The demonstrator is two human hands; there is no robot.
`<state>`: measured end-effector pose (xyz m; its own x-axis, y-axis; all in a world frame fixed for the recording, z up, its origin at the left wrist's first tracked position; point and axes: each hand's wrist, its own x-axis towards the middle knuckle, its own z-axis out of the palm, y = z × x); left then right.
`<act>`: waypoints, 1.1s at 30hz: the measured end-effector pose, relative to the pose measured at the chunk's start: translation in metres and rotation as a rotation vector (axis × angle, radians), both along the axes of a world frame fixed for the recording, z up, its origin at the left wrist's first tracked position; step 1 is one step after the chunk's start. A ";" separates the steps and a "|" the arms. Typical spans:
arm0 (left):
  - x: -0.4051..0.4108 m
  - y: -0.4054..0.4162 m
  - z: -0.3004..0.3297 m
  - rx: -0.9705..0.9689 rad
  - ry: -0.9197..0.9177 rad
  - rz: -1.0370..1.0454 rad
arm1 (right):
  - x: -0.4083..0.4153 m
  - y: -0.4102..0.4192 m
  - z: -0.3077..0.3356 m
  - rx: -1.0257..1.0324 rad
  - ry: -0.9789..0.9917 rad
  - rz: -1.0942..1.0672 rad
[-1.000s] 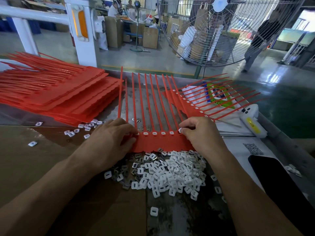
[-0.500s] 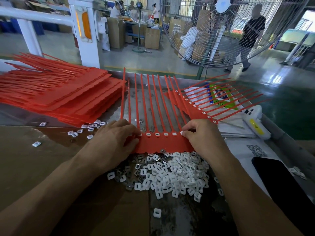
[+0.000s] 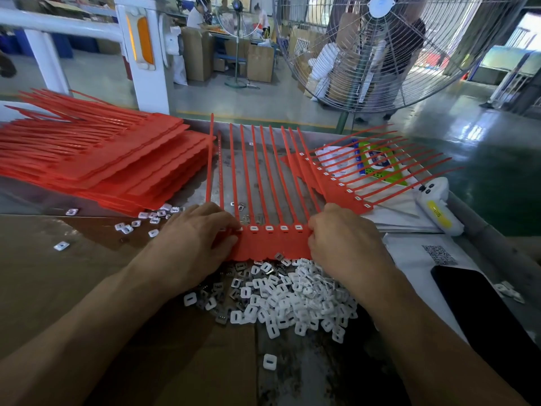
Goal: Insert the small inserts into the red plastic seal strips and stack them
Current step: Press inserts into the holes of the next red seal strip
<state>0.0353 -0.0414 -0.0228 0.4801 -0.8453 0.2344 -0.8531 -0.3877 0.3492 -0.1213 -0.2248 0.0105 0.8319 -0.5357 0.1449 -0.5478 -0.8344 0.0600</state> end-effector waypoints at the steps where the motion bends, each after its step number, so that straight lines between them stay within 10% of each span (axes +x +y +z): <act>1: 0.000 0.000 0.000 0.002 0.003 -0.001 | 0.000 0.003 0.001 0.002 0.016 -0.005; 14: 0.001 -0.002 0.001 -0.008 0.015 0.013 | -0.014 -0.024 0.002 0.358 -0.289 -0.047; 26: -0.001 -0.001 0.002 0.003 0.014 0.000 | -0.013 -0.023 -0.005 0.179 -0.095 0.023; 33: 0.000 -0.001 0.001 -0.004 0.016 -0.003 | -0.016 -0.035 -0.011 0.506 -0.413 -0.083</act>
<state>0.0348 -0.0421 -0.0216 0.4812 -0.8459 0.2301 -0.8487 -0.3838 0.3639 -0.1376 -0.2599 -0.0009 0.7149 -0.6815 0.1564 -0.5054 -0.6582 -0.5580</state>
